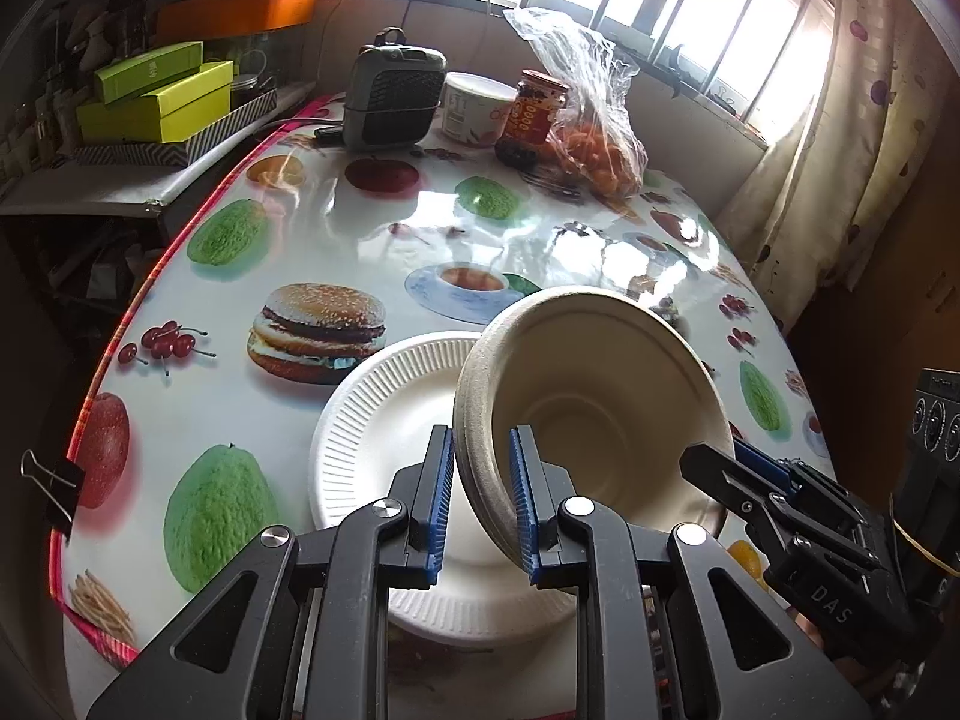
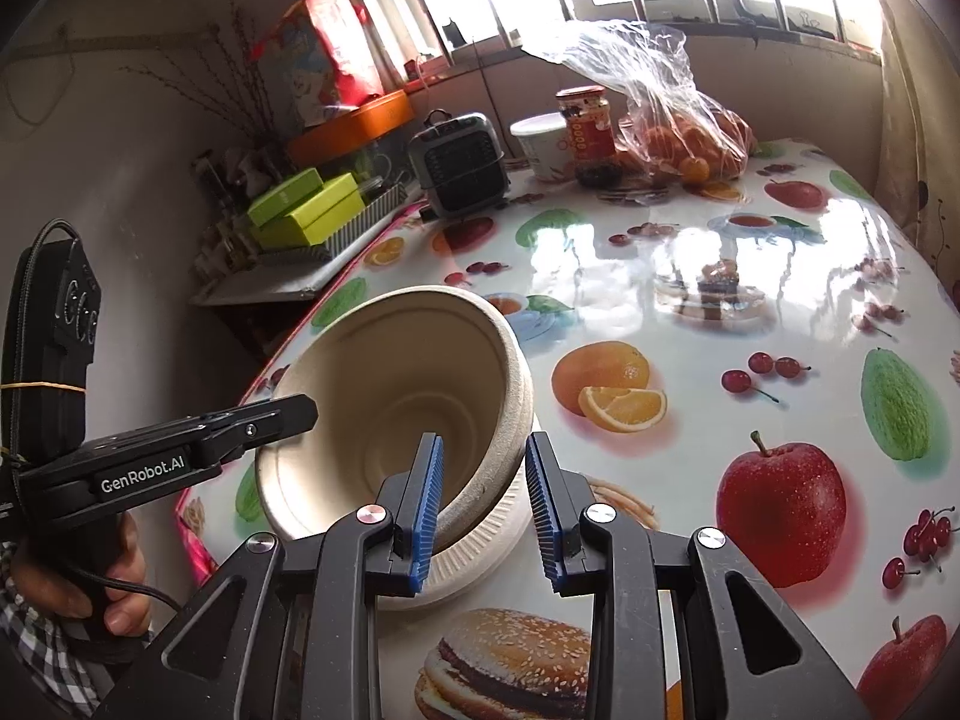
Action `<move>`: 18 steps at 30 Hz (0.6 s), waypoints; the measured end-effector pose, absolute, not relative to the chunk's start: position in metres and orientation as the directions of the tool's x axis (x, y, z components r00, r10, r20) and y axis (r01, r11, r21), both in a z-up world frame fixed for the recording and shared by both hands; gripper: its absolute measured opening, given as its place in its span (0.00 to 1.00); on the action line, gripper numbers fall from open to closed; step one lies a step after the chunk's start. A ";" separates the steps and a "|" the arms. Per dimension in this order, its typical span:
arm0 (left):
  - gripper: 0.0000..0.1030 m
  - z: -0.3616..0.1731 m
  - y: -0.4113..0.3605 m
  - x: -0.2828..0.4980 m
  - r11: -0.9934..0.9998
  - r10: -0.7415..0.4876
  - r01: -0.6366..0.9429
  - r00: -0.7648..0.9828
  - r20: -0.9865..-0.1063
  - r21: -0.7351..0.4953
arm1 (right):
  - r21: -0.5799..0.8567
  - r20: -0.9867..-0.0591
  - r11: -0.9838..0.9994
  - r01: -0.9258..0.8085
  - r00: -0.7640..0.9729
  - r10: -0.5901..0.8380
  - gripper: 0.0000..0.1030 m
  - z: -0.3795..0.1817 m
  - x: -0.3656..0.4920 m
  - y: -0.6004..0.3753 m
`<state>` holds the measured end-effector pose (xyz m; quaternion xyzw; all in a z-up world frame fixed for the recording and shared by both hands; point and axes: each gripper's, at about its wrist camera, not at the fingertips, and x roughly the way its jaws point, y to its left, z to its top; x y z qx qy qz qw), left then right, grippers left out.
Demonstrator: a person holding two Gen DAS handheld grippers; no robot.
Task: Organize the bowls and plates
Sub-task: 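Lift and carry the nested bowls with both tools over the white plate stack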
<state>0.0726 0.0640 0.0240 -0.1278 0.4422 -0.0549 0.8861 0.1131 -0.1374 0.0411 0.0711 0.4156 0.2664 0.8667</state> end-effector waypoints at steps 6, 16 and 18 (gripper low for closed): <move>0.19 0.018 0.081 0.067 0.959 -0.189 -0.057 0.603 -0.775 -0.278 | 0.345 -0.690 0.834 -0.431 0.486 0.537 0.27 0.036 0.114 -0.119; 0.19 0.009 0.095 0.068 0.954 -0.181 -0.086 0.593 -0.785 -0.286 | 0.345 -0.702 0.826 -0.445 0.462 0.542 0.27 0.029 0.117 -0.104; 0.19 0.007 0.095 0.069 0.953 -0.185 -0.088 0.588 -0.788 -0.289 | 0.346 -0.705 0.828 -0.441 0.460 0.540 0.27 0.027 0.120 -0.103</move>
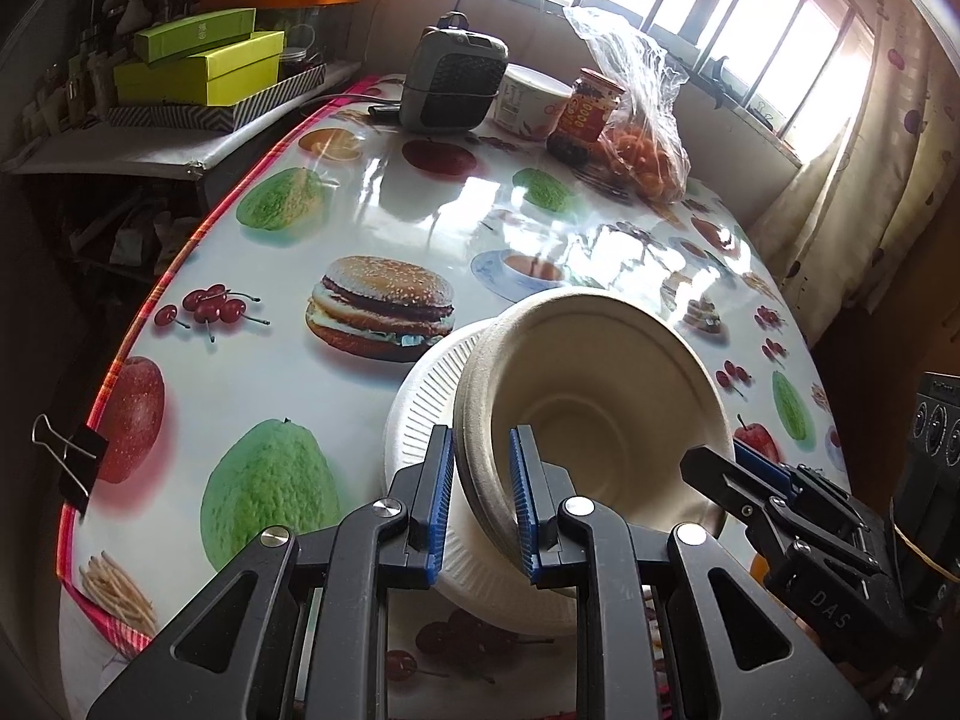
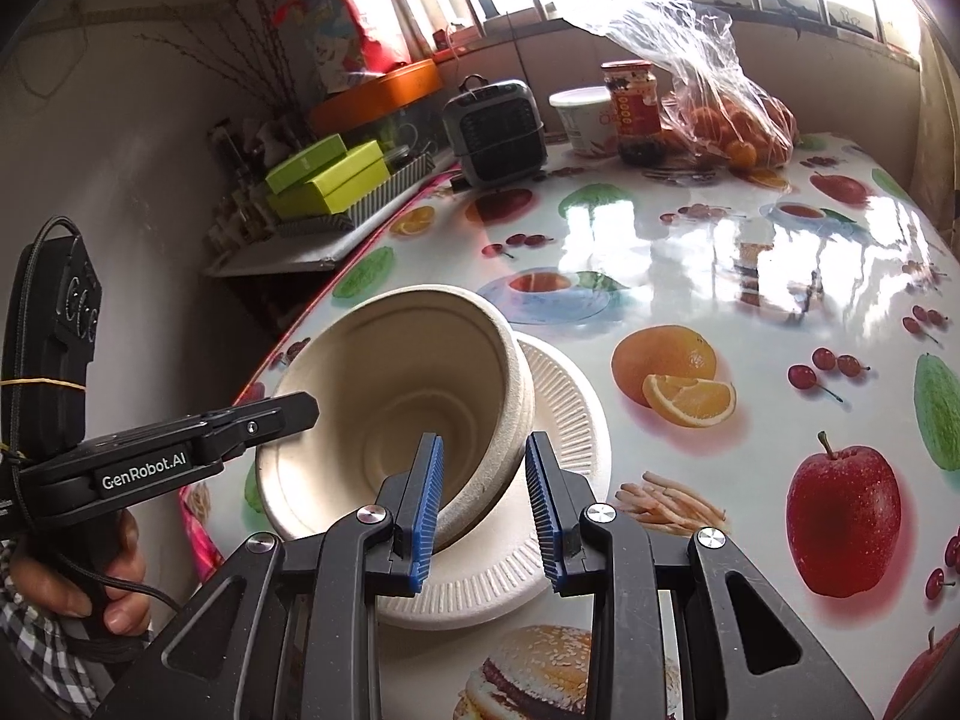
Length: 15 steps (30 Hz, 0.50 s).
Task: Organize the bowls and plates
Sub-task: 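Lift and carry the nested bowls with both tools over the white plate stack, then lower the nested bowls onto the white plates and open both tools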
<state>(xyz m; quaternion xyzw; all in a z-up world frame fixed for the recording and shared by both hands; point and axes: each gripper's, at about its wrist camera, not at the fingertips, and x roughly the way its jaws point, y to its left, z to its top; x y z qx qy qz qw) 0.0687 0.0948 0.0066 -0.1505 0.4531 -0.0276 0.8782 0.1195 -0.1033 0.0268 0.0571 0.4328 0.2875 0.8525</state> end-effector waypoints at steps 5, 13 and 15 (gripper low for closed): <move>0.19 0.006 0.095 0.069 0.953 -0.186 -0.087 0.586 -0.789 -0.289 | 0.345 -0.708 0.830 -0.438 0.459 0.537 0.27 0.025 0.122 -0.102; 0.19 0.003 0.095 0.070 0.953 -0.189 -0.085 0.583 -0.790 -0.291 | 0.348 -0.707 0.830 -0.437 0.460 0.538 0.27 0.025 0.122 -0.104; 0.19 0.004 0.096 0.070 0.952 -0.190 -0.085 0.584 -0.789 -0.292 | 0.348 -0.707 0.830 -0.436 0.459 0.538 0.27 0.025 0.123 -0.104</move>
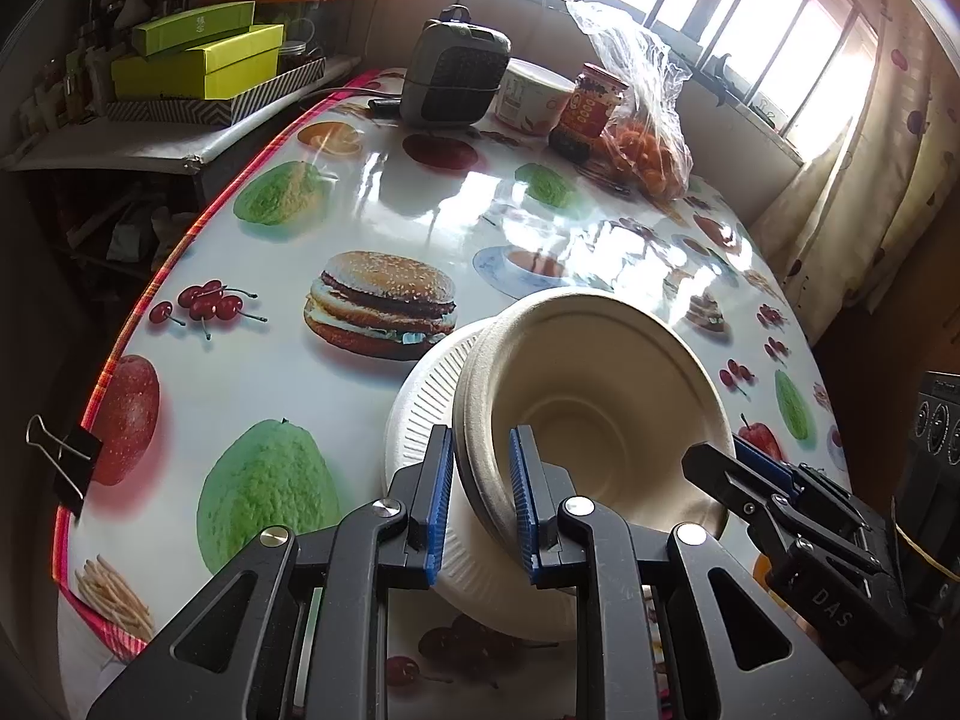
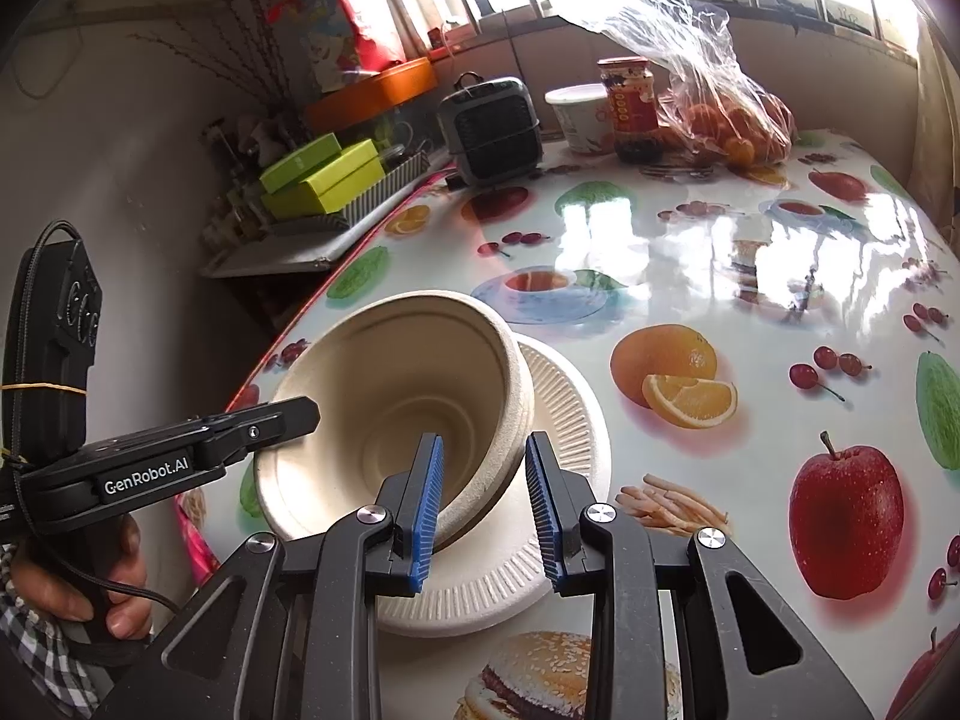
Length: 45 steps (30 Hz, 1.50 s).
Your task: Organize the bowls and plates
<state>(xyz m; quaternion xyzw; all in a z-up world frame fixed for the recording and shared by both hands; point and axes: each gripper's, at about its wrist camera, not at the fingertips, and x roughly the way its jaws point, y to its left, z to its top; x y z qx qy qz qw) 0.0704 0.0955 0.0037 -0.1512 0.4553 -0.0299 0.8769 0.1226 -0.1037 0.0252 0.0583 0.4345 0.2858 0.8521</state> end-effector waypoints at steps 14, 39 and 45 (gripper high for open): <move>0.19 0.004 0.094 0.072 0.949 -0.203 -0.080 0.583 -0.787 -0.304 | 0.353 -0.708 0.834 -0.425 0.461 0.535 0.27 0.024 0.123 -0.107; 0.47 0.014 0.099 0.065 0.958 -0.167 -0.082 0.617 -0.769 -0.274 | 0.349 -0.691 0.839 -0.417 0.491 0.531 0.46 0.033 0.116 -0.111; 0.47 0.021 0.099 0.058 0.969 -0.132 -0.078 0.640 -0.757 -0.235 | 0.344 -0.678 0.840 -0.420 0.508 0.531 0.52 0.038 0.111 -0.112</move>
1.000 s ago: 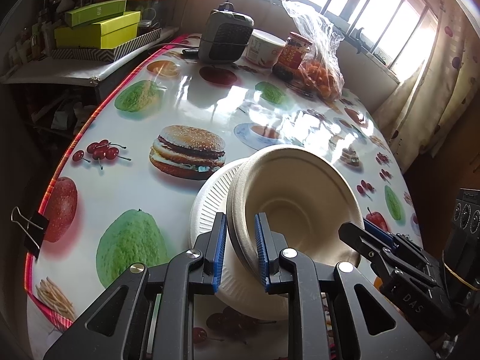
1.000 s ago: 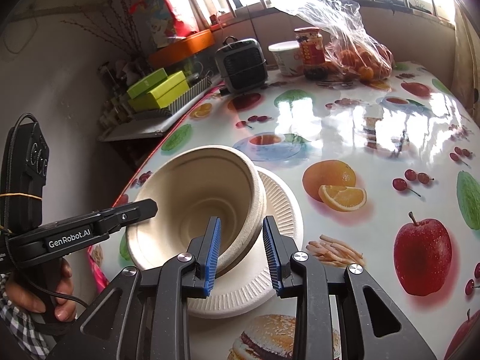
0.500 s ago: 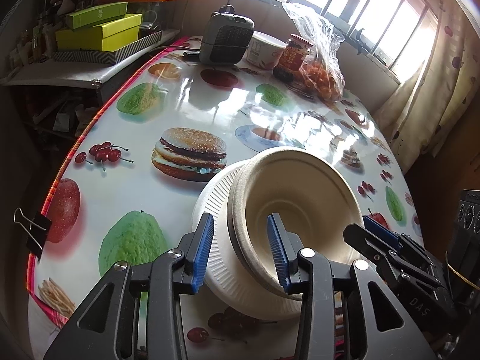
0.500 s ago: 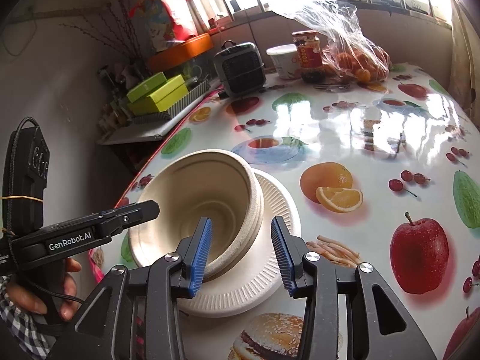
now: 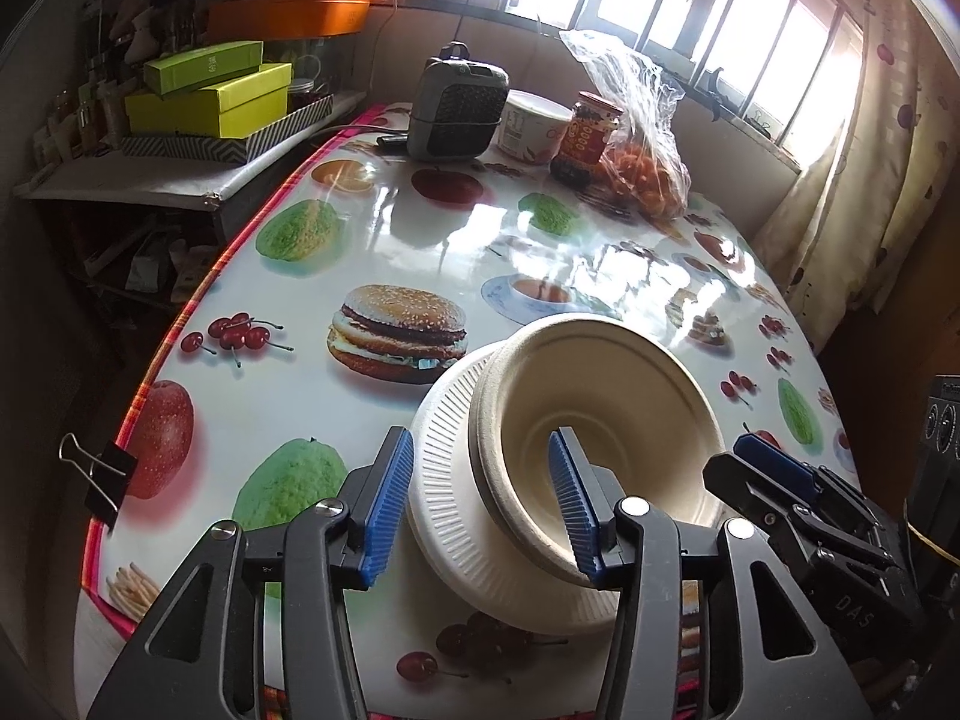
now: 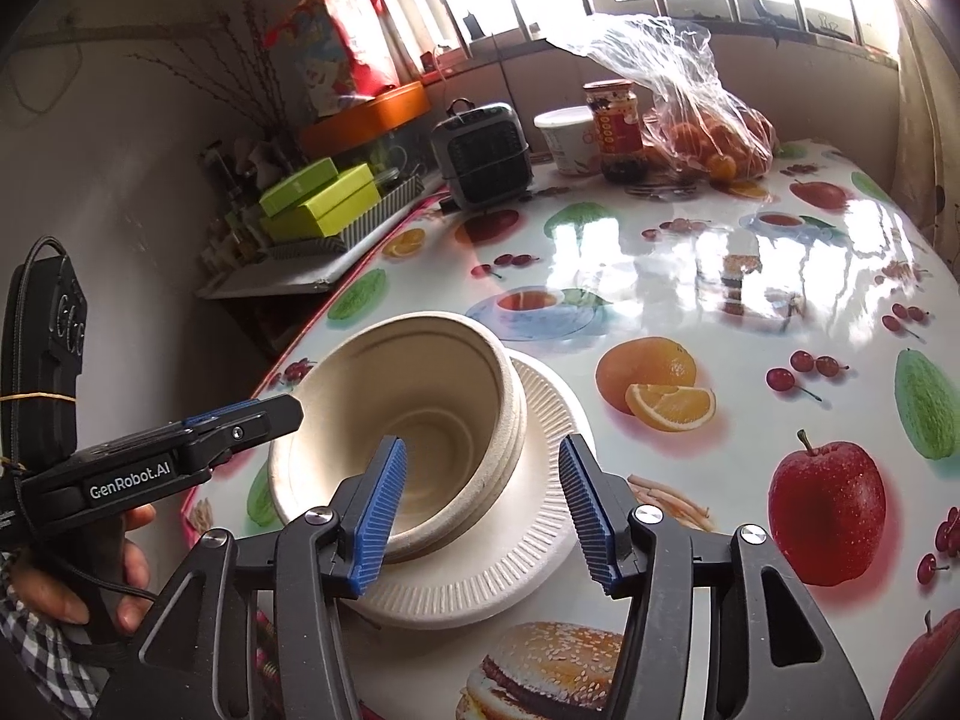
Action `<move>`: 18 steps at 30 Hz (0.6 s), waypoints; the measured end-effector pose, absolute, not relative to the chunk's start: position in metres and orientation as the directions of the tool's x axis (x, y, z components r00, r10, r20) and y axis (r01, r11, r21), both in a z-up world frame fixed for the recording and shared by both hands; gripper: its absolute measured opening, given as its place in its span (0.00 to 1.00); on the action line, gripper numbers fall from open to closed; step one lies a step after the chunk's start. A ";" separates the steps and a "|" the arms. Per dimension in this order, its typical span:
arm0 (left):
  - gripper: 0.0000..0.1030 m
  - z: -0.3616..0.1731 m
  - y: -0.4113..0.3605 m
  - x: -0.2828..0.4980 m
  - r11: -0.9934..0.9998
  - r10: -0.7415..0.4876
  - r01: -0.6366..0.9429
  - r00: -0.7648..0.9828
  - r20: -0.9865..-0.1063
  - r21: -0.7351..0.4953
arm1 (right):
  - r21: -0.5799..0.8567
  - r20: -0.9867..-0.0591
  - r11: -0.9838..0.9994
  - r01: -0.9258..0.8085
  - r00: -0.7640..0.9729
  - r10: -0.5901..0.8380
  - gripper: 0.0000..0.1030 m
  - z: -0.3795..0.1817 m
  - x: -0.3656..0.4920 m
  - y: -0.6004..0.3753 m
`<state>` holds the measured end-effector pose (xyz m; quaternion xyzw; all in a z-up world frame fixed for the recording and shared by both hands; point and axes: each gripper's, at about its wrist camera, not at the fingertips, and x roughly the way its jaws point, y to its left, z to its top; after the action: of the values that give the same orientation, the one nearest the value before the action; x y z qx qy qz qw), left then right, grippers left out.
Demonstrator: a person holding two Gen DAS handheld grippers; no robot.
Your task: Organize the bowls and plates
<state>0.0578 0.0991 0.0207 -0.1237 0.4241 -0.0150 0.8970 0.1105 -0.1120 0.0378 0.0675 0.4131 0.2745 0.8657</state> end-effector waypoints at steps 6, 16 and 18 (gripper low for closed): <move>0.49 0.025 0.099 0.047 0.980 -0.081 -0.080 0.669 -0.739 -0.180 | 0.305 -0.672 0.853 -0.424 0.539 0.508 0.53 0.042 0.100 -0.114; 0.54 0.024 0.105 0.021 0.988 -0.012 -0.100 0.699 -0.715 -0.115 | 0.255 -0.664 0.871 -0.420 0.579 0.474 0.57 0.041 0.081 -0.125; 0.54 0.023 0.103 0.015 0.992 0.015 -0.098 0.707 -0.707 -0.077 | 0.249 -0.663 0.874 -0.418 0.584 0.468 0.61 0.040 0.078 -0.127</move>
<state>0.0149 0.1034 0.0229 -0.0543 0.3818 0.0307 0.9221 0.0776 -0.1267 0.0402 0.0331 0.3818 0.2490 0.8894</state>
